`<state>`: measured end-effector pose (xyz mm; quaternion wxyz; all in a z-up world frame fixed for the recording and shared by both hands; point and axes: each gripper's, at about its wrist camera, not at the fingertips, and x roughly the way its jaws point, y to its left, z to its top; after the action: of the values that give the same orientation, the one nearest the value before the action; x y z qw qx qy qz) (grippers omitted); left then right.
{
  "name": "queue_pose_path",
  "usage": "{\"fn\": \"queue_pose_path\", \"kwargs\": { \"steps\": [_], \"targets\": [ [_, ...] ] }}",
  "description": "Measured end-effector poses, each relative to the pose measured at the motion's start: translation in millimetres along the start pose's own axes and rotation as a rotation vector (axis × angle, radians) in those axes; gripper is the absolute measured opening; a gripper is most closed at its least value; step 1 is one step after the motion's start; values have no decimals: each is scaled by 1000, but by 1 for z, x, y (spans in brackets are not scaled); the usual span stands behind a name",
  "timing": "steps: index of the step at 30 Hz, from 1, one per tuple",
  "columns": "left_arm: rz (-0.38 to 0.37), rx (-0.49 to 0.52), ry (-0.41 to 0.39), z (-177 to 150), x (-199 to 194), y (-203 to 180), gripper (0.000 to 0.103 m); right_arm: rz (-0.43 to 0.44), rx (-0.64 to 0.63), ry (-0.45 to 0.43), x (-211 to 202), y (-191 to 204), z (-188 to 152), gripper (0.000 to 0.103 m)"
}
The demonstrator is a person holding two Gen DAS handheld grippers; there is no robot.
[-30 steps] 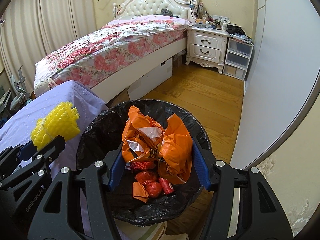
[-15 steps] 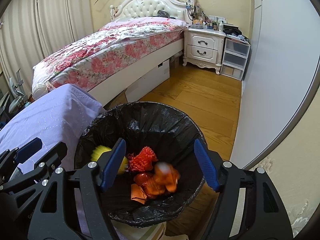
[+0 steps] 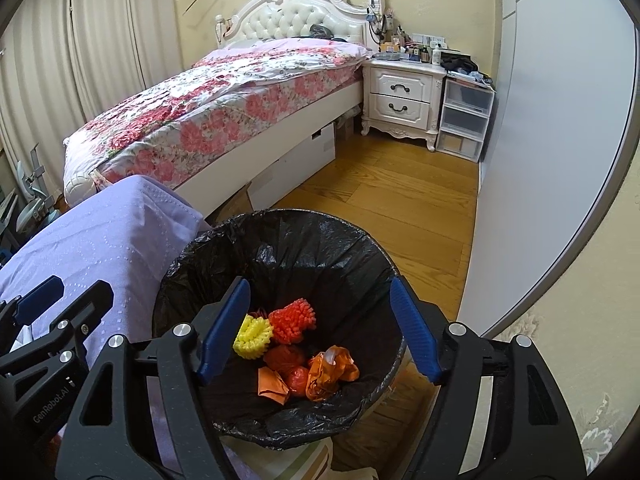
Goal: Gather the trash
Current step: 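Move both open tools back to the trash on the bed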
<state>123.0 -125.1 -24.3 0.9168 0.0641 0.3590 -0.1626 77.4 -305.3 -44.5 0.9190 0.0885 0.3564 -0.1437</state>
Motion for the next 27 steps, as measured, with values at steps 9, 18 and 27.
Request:
{"fn": "queue_pose_path", "kwargs": {
  "steps": [9, 18, 27],
  "targets": [
    [30, -34, -5, -10, -22, 22, 71, 20, -24, 4, -13, 14, -8, 74],
    [75, -85, 0, -26, -44, 53, 73, 57, -55, 22, -27, 37, -26, 74],
    [116, -131, 11, -47, -64, 84, 73, 106, -105, 38, -41, 65, -44, 74]
  ]
}}
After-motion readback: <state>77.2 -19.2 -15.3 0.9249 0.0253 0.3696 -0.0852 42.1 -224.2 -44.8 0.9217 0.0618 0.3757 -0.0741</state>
